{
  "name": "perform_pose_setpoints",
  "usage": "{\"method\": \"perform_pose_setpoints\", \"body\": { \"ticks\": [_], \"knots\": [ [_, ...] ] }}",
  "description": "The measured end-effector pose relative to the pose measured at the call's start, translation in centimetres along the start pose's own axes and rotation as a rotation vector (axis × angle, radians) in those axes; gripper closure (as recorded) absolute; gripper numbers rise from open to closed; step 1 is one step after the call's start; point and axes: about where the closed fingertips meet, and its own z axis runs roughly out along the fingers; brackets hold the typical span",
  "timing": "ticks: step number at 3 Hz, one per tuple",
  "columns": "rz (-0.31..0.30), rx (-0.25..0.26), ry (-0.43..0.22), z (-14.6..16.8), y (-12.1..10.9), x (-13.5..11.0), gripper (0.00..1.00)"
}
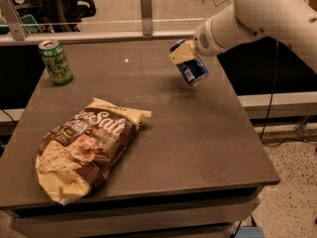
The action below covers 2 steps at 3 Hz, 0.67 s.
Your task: Place pepsi can upright
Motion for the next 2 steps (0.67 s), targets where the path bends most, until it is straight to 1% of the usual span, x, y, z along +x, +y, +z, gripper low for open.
{"method": "perform_pose_setpoints", "body": {
  "ticks": [1, 2],
  "knots": [
    [0.030, -0.098, -0.241, -1.2, -0.3, -2.5, 1.00],
    [0.069, -0.203, -0.447, -2.8, -1.3, -3.5, 1.00]
  ]
}}
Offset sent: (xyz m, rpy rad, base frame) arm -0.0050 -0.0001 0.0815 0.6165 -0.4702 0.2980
